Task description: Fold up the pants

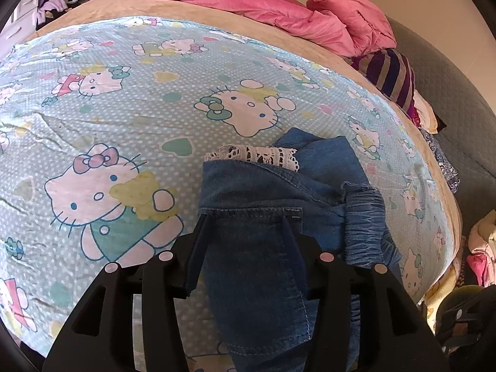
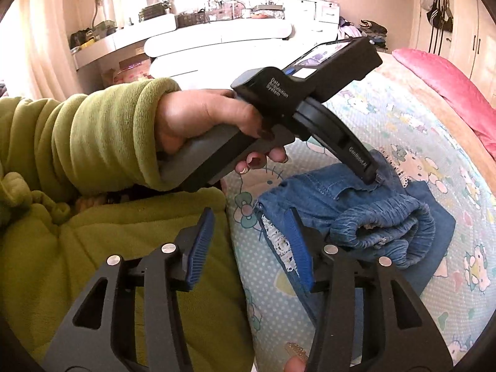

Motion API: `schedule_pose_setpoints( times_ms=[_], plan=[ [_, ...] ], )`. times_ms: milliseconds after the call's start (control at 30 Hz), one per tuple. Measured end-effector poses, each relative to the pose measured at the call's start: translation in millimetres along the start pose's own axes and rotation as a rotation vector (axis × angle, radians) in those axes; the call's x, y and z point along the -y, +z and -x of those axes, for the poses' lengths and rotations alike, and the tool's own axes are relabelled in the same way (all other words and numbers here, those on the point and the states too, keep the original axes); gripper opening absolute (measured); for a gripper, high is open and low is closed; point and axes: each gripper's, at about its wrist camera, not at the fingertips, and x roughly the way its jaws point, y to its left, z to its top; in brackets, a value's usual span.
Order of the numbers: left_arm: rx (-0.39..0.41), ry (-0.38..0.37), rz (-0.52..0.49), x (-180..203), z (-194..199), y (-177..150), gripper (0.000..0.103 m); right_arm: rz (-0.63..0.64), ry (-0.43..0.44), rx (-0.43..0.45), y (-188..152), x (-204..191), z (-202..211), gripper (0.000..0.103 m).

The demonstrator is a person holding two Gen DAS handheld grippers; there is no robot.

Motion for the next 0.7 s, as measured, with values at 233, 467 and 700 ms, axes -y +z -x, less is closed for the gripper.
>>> schedule_pose_setpoints(
  times_ms=[233, 467, 700],
  plan=[
    [0.03, 0.004, -0.005, 3.0, 14.3, -2.0, 0.061, -0.011, -0.012, 0.029, 3.4, -0.2, 9.8, 0.049],
    [0.1, 0.035, -0.019, 5.9, 43.3, -1.9, 0.075, -0.026, -0.046, 0.092, 9.8, 3.4, 29.9, 0.062],
    [0.152, 0.057, -0.025, 9.2, 66.9, -3.7, 0.086, -0.044, -0.083, 0.134, 10.3, 7.1, 40.1, 0.073]
  ],
)
